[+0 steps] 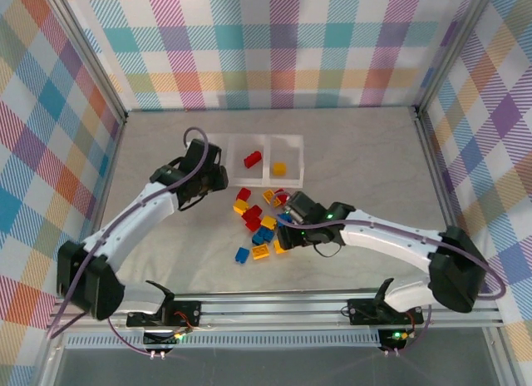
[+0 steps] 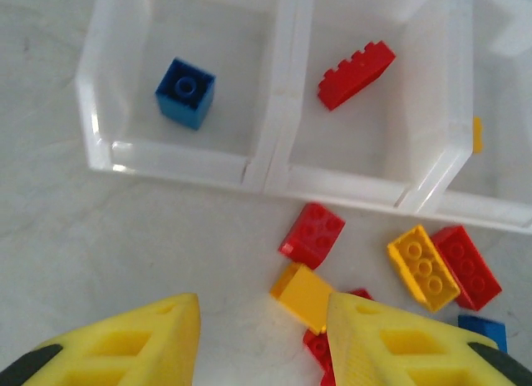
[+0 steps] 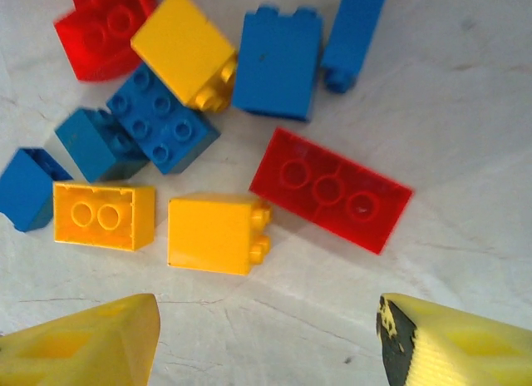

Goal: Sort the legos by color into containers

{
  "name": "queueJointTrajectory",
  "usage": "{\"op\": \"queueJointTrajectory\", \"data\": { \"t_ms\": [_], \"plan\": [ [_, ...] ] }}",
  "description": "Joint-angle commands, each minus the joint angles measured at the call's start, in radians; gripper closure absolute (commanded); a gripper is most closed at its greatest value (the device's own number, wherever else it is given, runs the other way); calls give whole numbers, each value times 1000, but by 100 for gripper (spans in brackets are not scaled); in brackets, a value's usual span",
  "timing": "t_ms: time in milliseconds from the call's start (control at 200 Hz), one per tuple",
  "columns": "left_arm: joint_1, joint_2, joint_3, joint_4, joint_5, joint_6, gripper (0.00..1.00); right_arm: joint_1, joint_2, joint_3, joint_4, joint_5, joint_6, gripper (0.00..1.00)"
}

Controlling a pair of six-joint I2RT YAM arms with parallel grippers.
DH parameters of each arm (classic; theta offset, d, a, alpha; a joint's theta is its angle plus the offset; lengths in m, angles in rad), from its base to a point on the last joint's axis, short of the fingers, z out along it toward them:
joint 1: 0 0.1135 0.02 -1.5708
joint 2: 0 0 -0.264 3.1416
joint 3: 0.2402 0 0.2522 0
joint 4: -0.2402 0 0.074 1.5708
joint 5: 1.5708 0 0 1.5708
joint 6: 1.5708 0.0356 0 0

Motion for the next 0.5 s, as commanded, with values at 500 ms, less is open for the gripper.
{"op": "queueJointTrajectory", "data": {
  "t_ms": [500],
  "plan": [
    [-14, -173, -26, -112, -42, -54, 54, 83, 193, 74, 54, 5, 85, 32]
  ]
}}
